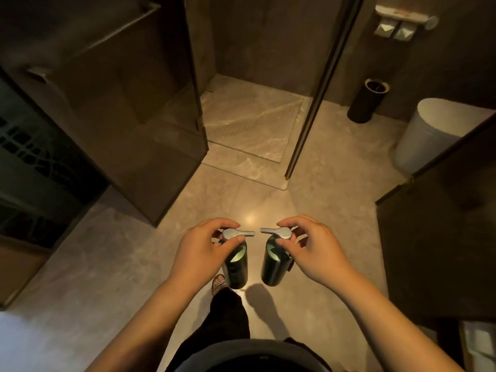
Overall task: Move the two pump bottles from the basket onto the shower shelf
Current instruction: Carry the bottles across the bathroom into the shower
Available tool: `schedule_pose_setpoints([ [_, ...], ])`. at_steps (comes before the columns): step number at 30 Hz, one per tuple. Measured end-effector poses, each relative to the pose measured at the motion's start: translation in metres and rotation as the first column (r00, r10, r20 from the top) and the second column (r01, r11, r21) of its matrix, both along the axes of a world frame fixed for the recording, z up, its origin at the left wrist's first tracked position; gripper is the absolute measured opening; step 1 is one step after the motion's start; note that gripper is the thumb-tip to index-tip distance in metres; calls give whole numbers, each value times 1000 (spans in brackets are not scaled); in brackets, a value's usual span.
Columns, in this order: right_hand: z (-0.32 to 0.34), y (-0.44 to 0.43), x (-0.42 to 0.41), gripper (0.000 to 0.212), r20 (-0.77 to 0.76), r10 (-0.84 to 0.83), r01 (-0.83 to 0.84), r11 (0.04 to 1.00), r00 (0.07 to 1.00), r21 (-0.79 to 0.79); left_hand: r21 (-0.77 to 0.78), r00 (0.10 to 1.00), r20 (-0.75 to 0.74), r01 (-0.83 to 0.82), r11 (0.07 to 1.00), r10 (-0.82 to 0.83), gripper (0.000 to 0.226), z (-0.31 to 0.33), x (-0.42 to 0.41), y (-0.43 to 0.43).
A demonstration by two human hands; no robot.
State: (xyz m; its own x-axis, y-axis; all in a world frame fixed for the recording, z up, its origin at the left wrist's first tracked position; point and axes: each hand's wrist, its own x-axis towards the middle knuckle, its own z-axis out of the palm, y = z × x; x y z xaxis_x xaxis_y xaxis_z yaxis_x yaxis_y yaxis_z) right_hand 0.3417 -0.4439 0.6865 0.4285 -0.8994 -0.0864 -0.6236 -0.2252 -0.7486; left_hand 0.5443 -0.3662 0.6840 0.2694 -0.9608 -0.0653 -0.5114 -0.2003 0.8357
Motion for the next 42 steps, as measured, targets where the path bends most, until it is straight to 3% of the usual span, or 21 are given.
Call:
schedule_pose_setpoints([
  [11, 12, -161, 86, 24, 55, -83, 84, 996, 995, -29, -101, 1000, -7, 5, 995, -6, 21, 7, 94, -181],
  [17, 7, -265, 115, 21, 42, -115, 116, 993, 992, -18, -194, 982, 186, 63, 979, -27, 23, 0, 125, -283],
  [24, -3, -395, 135, 23, -18, -48, 47, 997, 999, -53, -17, 1000, 25, 4, 1000, -4, 22, -8, 149, -411],
  [27, -7, -440, 136, 22, -8, -48, 48, 998, 999, -32, -22, 999, -25, -21, 1000, 20, 20, -7, 151, -456],
  [36, -10, -574, 162, 22, 69, -72, 70, 997, 995, 33, -55, 1000, -5, -5, 998, 5, 20, -4, 169, -583],
  [42, -13, -663, 185, 23, 28, -98, 96, 993, 995, 62, -25, 997, 67, -39, 999, 41, 23, -15, 200, -672],
])
